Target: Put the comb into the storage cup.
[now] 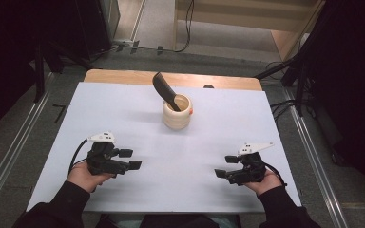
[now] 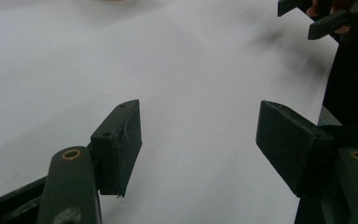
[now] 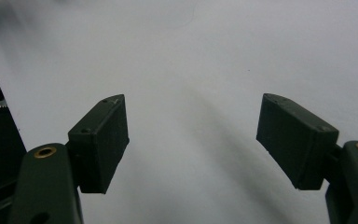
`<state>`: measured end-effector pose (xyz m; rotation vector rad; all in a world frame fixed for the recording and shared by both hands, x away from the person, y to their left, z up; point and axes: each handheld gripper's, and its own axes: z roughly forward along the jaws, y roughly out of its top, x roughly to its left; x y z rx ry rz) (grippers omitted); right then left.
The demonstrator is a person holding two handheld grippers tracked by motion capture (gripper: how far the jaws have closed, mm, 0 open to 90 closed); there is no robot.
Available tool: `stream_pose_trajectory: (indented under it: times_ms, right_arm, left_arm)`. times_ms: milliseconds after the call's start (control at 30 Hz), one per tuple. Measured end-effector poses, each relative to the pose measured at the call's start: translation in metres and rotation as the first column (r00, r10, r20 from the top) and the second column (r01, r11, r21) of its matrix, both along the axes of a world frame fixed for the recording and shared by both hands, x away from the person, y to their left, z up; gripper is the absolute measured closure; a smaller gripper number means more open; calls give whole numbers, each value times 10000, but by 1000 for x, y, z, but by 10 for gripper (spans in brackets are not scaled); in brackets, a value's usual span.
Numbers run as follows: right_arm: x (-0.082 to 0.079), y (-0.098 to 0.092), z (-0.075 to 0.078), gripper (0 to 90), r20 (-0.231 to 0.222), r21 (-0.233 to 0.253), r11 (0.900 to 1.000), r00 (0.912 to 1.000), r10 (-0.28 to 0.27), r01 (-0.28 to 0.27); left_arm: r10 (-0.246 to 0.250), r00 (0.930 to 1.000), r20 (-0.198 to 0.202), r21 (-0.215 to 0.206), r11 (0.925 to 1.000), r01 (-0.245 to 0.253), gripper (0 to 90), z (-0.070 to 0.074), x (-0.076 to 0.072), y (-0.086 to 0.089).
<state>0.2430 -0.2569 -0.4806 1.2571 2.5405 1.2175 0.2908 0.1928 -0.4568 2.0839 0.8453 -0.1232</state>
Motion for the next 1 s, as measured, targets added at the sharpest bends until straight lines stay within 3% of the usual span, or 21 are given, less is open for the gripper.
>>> stream_pose_trajectory:
  times_ms: [467, 1000]
  right_arm:
    - [1, -2, -1, 227, 5, 65, 9999, 9999, -151, 151]
    - [1, -1, -2, 223, 0, -9, 10000, 10000, -76, 76]
  left_arm:
    - [239, 9997, 88, 519, 9984, -243, 319, -1, -6, 14]
    - [419, 9991, 9, 562, 9975, -419, 318, -3, -5, 19]
